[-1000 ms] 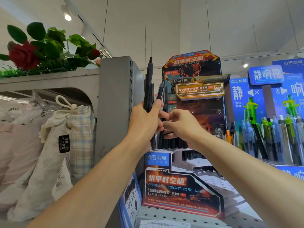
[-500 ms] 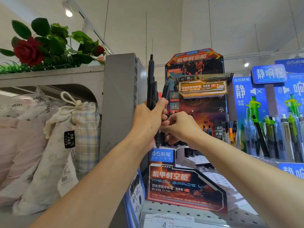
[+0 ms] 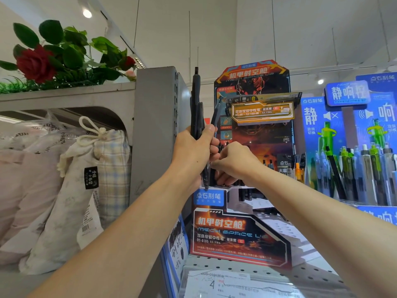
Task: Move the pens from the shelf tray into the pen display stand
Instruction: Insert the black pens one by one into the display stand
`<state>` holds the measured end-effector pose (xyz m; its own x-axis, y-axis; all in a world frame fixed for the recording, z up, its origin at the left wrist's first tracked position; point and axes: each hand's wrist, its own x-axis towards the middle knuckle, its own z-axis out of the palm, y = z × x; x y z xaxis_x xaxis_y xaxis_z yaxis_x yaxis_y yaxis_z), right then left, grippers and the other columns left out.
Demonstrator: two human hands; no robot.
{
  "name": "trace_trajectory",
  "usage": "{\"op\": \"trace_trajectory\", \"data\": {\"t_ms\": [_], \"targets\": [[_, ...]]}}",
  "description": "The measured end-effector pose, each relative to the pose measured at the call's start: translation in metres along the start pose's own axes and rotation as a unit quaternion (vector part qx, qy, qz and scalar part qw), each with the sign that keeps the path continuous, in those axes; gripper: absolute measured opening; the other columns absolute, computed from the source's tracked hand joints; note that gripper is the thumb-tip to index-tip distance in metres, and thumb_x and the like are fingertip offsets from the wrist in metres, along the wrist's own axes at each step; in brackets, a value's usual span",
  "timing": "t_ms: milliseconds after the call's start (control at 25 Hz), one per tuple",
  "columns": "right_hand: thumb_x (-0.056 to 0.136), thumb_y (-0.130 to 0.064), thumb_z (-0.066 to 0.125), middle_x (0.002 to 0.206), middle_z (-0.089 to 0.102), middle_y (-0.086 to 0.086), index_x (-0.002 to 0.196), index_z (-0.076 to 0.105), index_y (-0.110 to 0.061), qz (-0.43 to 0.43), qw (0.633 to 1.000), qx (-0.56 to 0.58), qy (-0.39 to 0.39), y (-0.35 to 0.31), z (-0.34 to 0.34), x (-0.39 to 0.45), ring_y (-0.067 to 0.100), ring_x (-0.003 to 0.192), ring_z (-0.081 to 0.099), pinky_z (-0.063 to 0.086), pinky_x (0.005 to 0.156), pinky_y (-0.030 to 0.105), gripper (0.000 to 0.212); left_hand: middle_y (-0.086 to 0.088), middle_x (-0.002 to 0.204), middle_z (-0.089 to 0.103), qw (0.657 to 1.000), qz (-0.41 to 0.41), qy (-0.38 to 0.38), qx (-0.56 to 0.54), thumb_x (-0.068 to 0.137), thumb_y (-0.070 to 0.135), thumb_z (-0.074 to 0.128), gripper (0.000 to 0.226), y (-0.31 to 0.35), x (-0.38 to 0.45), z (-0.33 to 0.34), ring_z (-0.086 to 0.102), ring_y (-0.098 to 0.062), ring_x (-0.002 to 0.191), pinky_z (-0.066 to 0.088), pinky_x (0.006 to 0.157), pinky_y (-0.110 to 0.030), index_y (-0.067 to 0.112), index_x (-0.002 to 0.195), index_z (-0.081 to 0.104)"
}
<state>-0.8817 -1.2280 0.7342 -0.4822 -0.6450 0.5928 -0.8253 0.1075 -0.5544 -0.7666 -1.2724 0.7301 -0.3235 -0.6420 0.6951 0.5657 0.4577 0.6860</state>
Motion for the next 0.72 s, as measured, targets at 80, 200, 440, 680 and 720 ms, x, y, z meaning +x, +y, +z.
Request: {"op": "trace_trajectory", "data": {"t_ms": [80, 200, 440, 680, 720], "targets": [[0.095, -0.015, 0.062, 0.084, 0.075, 0.017, 0.1, 0.067, 0.002, -0.032, 0.998, -0.059, 0.003, -0.002, 0.002, -0.001, 0.029, 0.072, 0.076, 0.064, 0.069, 0.042, 0.018, -0.001, 0.074, 0.065, 1.0, -0.001, -0.002, -0.005, 0.101, 0.026, 0.059, 0.02, 0.001, -0.001, 0.0, 0.06, -0.005, 0.057, 0.061, 0.063, -0.024, 0.011, 0.11, 0.069], [0.095, -0.018, 0.062, 0.092, 0.073, 0.018, 0.102, 0.066, 0.001, -0.053, 0.992, -0.111, 0.0, -0.004, 0.004, -0.003, 0.034, 0.082, 0.074, 0.062, 0.078, 0.048, 0.021, 0.0, 0.071, 0.065, 1.0, -0.002, 0.002, -0.005, 0.101, 0.025, 0.059, 0.02, 0.002, -0.001, 0.0, 0.06, -0.004, 0.055, 0.06, 0.061, -0.022, 0.01, 0.11, 0.069], [0.095, -0.023, 0.064, 0.089, 0.073, 0.015, 0.1, 0.068, -0.004, -0.062, 0.989, -0.138, -0.001, -0.005, -0.002, -0.011, 0.03, 0.08, 0.074, 0.062, 0.077, 0.046, 0.021, -0.001, 0.071, 0.069, 0.999, -0.025, 0.012, -0.022, 0.1, 0.024, 0.06, 0.017, 0.002, -0.006, 0.0, 0.06, -0.003, 0.05, 0.059, 0.055, -0.02, 0.011, 0.106, 0.068], [0.103, -0.023, 0.052, 0.083, 0.071, 0.001, 0.105, 0.071, -0.015, -0.128, 0.95, 0.269, 0.095, -0.012, -0.026, -0.025, 0.004, 0.064, 0.068, 0.06, 0.063, 0.023, 0.021, 0.002, 0.063, 0.071, 0.997, -0.052, -0.001, -0.049, 0.101, 0.026, 0.06, 0.013, 0.002, -0.011, 0.001, 0.061, -0.006, 0.05, 0.056, 0.052, -0.021, 0.014, 0.099, 0.066], [0.103, -0.024, 0.052, 0.085, 0.07, 0.002, 0.108, 0.071, -0.013, -0.122, 0.938, 0.318, 0.07, -0.013, -0.029, -0.026, 0.005, 0.066, 0.068, 0.061, 0.066, 0.024, 0.022, 0.002, 0.062, 0.071, 0.997, -0.059, -0.007, -0.052, 0.1, 0.026, 0.06, 0.013, 0.003, -0.012, 0.001, 0.062, -0.007, 0.052, 0.056, 0.053, -0.022, 0.015, 0.097, 0.066]]}}
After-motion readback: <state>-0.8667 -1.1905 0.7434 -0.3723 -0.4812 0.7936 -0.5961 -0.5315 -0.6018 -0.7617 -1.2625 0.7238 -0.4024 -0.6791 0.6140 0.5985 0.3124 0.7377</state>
